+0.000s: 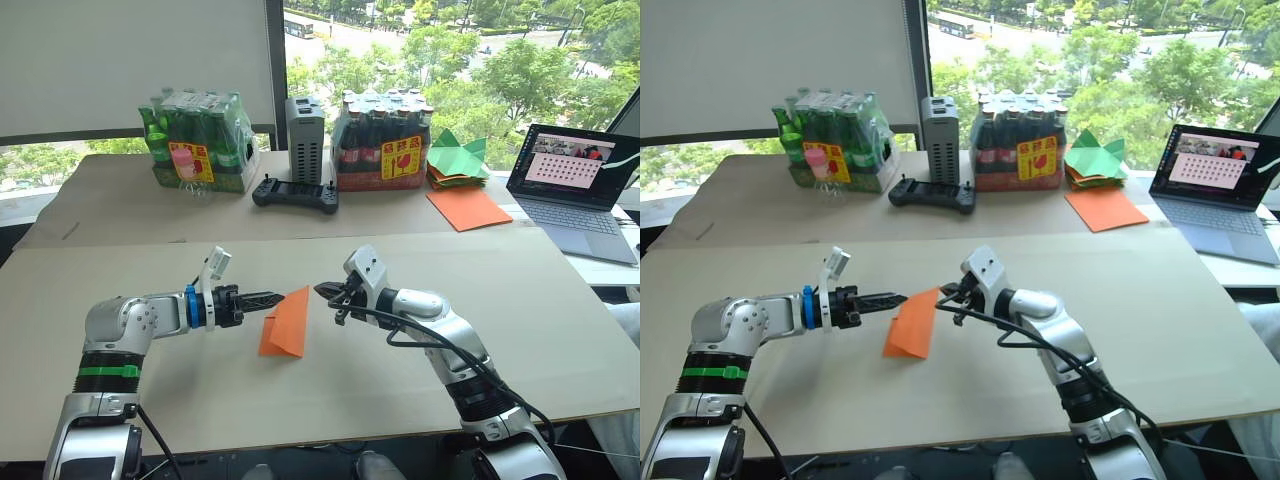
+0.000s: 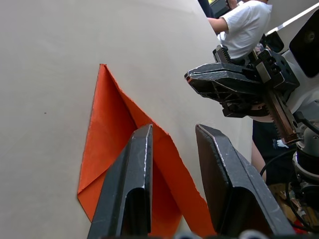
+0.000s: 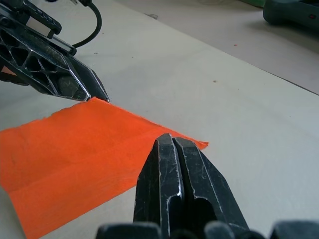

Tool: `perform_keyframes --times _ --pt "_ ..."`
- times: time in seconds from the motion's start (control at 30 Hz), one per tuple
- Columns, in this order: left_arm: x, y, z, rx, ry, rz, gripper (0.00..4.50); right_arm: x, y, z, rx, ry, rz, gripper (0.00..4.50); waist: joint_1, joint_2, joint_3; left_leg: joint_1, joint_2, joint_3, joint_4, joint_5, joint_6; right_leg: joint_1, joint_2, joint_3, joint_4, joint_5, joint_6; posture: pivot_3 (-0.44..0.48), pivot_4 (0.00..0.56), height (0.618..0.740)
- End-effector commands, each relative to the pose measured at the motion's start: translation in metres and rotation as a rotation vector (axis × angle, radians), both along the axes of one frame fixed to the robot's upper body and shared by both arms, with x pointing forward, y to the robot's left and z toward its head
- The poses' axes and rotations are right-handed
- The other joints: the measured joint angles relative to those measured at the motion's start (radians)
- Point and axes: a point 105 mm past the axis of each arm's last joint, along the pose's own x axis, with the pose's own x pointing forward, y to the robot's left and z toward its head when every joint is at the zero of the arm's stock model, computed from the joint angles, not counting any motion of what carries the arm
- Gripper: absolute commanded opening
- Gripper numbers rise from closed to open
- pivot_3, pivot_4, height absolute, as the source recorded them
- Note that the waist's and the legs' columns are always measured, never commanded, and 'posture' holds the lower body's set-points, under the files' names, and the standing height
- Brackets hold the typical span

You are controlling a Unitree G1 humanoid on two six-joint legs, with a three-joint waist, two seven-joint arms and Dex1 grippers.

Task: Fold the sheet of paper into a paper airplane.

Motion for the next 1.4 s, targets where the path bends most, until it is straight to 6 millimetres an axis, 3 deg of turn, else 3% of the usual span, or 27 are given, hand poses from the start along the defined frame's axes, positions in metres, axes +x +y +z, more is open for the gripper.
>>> perform_keyframes --times 0.03,0.8,1.1,1.27,1.4 --pt "-0.001 0.0 -0.001 0.0 -0.007 -0.008 1.46 -0.003 0.0 0.013 0.024 -0.043 0.007 0.0 0.0 0.0 0.0 0.0 0.0 0.0 0.0 0.0 0.0 0.0 0.0 0.0 0.0 0.0 0.0 0.0 0.15 0.74" --pt "0.011 -0.016 -0.009 0.005 0.001 -0.01 1.46 -0.003 -0.004 0.01 0.006 -0.043 -0.001 0.0 0.001 0.0 0.0 0.0 0.0 0.0 0.002 0.0 0.0 0.0 0.0 0.0 0.001 0.0 0.0 0.0 0.15 0.74" --pt "0.007 -0.024 -0.011 -0.037 0.035 -0.025 1.46 -0.004 -0.005 0.01 0.001 -0.044 -0.003 0.0 0.001 0.0 0.0 0.0 0.0 0.0 0.003 0.0 0.0 0.0 0.0 0.0 0.002 0.0 0.0 0.0 0.15 0.74" --pt "0.004 -0.024 -0.015 -0.027 0.046 -0.023 0.03 -0.003 -0.004 0.011 0.001 -0.045 0.0 0.0 0.0 0.0 0.0 0.0 0.0 0.0 0.003 0.0 0.0 0.0 0.0 0.0 0.002 0.0 0.0 0.0 0.15 0.74" --pt "0.004 -0.022 -0.017 -0.026 0.052 -0.003 0.03 -0.003 -0.004 0.011 0.001 -0.046 0.003 0.0 0.0 0.0 0.0 0.0 0.0 0.0 0.004 0.0 0.0 0.0 0.0 0.0 0.002 0.0 0.0 0.0 0.15 0.74"
